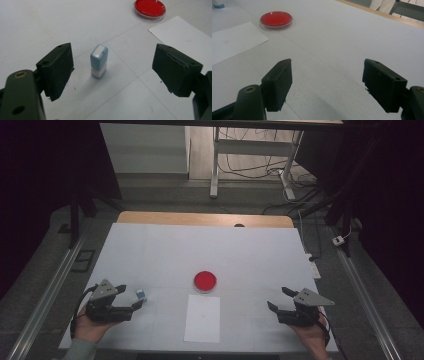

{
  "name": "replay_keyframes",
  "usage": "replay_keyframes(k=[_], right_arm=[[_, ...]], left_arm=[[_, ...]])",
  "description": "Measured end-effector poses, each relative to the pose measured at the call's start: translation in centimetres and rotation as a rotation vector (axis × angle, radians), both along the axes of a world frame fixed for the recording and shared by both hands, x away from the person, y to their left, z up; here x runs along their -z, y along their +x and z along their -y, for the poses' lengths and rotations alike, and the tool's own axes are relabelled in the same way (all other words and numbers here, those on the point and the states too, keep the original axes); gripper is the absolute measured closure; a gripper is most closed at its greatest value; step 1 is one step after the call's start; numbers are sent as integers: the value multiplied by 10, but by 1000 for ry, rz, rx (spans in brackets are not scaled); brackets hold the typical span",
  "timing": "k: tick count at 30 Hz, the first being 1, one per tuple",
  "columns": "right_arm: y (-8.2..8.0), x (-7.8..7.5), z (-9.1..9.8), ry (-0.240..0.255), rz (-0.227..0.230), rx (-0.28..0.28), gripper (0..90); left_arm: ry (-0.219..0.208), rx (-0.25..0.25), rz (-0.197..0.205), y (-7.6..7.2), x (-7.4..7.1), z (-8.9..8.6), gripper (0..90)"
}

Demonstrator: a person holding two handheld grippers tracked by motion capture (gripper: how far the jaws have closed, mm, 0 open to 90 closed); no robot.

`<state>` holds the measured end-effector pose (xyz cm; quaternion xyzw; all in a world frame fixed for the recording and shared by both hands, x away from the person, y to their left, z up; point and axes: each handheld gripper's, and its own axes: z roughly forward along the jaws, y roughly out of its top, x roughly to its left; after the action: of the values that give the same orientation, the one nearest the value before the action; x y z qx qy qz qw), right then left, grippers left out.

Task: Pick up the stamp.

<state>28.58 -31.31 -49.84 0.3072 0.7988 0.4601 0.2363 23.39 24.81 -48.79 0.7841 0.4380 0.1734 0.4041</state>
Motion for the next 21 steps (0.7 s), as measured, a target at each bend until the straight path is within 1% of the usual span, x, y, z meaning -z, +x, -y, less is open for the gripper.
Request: replay_keyframes(k=[2,6,9,13,14,16,19,21], right_arm=[[0,0,-1,-8,-3,-3,236],[0,0,-2,-10,-4,-2,236],[0,0,-2,-9,-2,-2,237],[1,1,-2,-14,-4,-5,237],[0,1,-2,-14,-6,-4,237],[0,1,-2,-12,-4,-4,237],[1,2,-3,-13,-5,-6,238],[1,2,-3,-25,-9,-5,238]], left_arm=[[7,5,-1,5,-4,2,178],[6,19,1,16,-12,6,179],[12,23,1,25,-15,7,180],[18,28,-21,34,-9,6,188],[20,29,-22,35,-7,6,189],[32,45,-37,36,-3,6,199],[36,46,-44,36,2,5,220],[46,51,-47,37,5,4,240]])
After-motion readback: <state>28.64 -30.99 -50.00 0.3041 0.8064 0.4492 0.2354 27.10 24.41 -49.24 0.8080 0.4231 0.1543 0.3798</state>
